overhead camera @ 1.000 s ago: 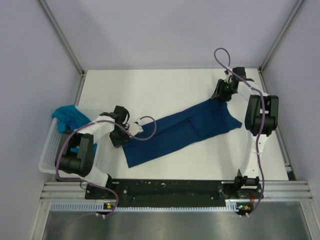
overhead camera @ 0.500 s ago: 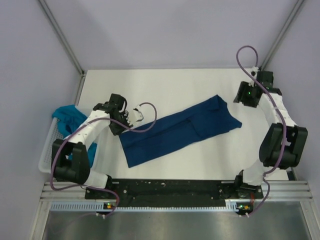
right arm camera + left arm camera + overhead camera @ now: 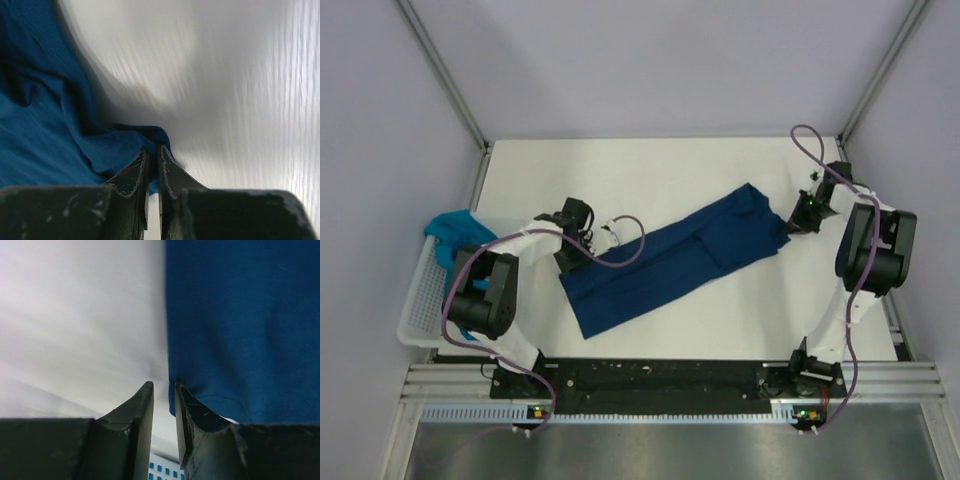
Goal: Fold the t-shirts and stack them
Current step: Rotate the tshirt 80 degrees
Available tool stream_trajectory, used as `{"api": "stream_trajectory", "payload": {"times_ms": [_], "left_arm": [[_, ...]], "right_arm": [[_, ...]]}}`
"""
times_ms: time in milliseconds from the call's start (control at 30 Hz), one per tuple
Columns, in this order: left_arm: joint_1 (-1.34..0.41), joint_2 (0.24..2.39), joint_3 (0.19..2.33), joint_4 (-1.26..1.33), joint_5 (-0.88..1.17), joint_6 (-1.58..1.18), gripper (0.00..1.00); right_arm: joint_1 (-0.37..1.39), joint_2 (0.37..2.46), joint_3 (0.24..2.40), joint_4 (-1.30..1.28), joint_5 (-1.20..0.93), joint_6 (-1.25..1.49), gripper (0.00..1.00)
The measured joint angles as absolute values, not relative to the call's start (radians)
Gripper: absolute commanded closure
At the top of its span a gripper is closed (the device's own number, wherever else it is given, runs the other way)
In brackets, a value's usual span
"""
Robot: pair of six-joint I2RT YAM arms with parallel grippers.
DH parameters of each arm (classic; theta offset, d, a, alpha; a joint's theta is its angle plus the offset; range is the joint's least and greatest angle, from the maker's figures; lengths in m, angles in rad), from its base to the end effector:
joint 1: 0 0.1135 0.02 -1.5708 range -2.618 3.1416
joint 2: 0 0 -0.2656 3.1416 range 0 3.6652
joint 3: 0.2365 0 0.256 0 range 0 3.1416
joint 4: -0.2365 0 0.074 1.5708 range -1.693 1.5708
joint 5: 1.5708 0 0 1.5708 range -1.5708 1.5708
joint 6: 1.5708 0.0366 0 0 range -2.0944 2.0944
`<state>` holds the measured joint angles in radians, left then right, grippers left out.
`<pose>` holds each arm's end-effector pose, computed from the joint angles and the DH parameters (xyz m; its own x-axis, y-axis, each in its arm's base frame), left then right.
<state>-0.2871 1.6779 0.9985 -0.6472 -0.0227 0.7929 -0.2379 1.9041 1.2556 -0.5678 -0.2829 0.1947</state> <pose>0.2941 -0.0860 0.1606 -0.4551 0.8770 -0.1540 0.8579 0.4782 0.1877 0.3711 -0.0795 0.1596 -0.8686 0.4018 -0.2899 0.3060 0.8952 0.3240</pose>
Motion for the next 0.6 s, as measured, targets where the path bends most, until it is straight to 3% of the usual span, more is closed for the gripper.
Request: {"api": "stream_trajectory", "payload": {"times_ms": [100, 233, 433, 600], "left_arm": [[-0.343, 1.617, 0.926, -0.634, -0.037, 0.804, 0.70], [-0.529, 1.530, 0.837, -0.664, -0.027, 0.809, 0.66], [-0.756, 1.476, 0.815, -0.744, 0.154, 0.790, 0.57], [-0.760, 1.432, 0.840, -0.802, 0.195, 0.776, 0.47]], "right_arm": [[-0.226, 2.020, 1.406, -0.567, -0.340, 0.221, 0.91], [-0.181, 2.239, 1.742, -0.591, -0.386, 0.250, 0.71], [-0.067, 2.540, 2.245, -0.575, -0.403, 0.308, 0.43], [-0.031, 2.540, 2.280, -0.581, -0.360, 0.282, 0.25]]}}
